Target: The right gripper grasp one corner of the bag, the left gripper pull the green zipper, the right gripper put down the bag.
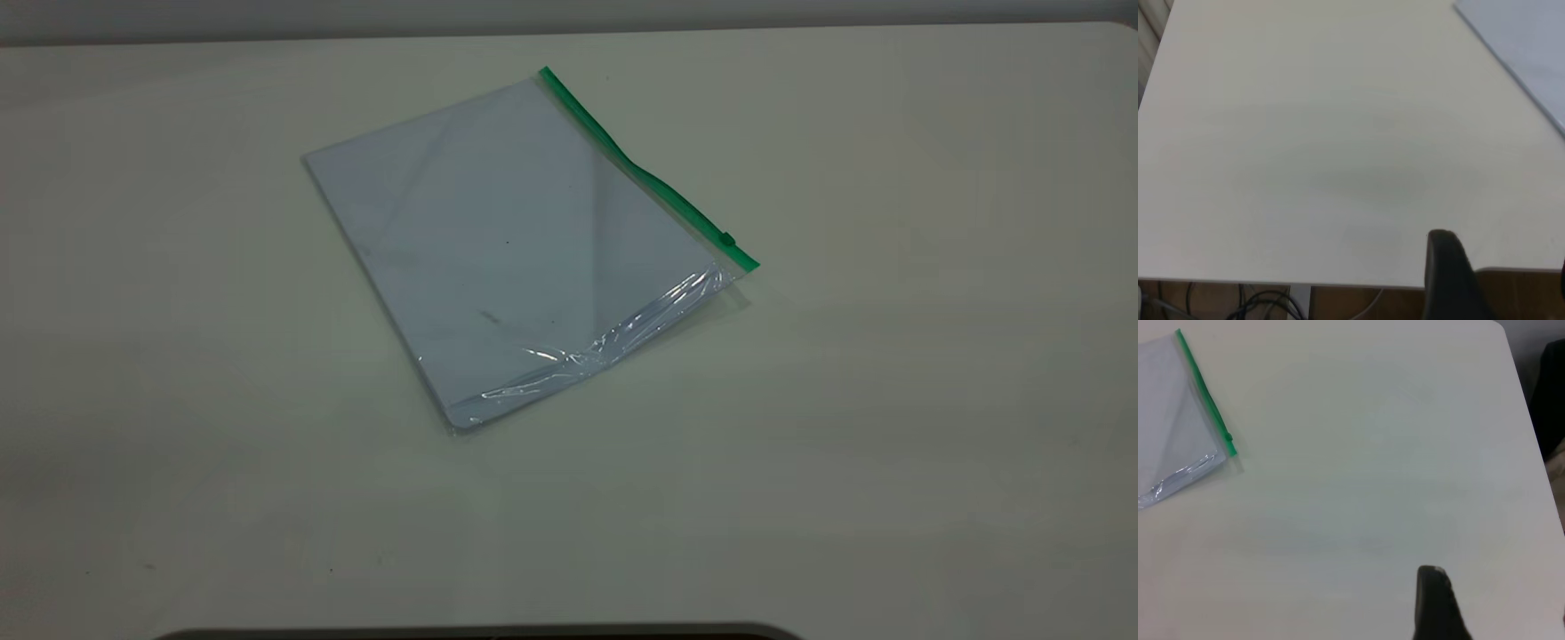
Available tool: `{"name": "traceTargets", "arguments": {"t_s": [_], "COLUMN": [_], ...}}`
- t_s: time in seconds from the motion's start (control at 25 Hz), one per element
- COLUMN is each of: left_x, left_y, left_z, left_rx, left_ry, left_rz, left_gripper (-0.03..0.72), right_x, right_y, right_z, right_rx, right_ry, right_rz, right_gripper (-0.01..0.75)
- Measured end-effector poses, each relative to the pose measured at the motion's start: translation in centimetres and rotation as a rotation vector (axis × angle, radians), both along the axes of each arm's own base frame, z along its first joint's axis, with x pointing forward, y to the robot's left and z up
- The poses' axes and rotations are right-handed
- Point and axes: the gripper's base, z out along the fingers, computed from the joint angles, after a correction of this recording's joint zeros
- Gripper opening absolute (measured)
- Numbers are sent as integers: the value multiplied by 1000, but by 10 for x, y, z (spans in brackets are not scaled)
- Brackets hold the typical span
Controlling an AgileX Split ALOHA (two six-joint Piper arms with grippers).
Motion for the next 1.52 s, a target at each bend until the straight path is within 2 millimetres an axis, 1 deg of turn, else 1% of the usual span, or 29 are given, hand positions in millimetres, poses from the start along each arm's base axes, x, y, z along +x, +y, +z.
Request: {"name": "traceTargets", "arguments": {"t_s": [0.72,0.88,1.0,1.08,1.16,1.24,1.36,1.44,1.52], "left_x": [0,0,5,16,35,58,99,127,152], "left_y": [0,0,0,-2,-2,-2,-2,-4,-6], "left_z": [0,0,6,17,27,36,42,43,43], "left_rx": [-1,3,30,20,8,6,-32,-81,-127], "left_ry": [0,0,11,5,35,69,136,178,194], "left_rz": [1,-2,-34,-64,-96,-131,-183,-219,-262], "left_gripper": [460,460,460,460,460,460,463,475,492], "right_x": [0,0,5,20,39,63,97,118,140], "right_y": [0,2,5,6,8,9,9,10,11], "right_z": [0,0,2,5,8,11,9,3,-7], "right_rx": [0,25,57,86,121,135,132,139,159], "right_ry": [0,-5,13,66,101,121,147,178,236], "right_rz": [0,17,34,43,56,72,99,119,135], "right_gripper": [485,485,485,485,490,497,515,534,550]}}
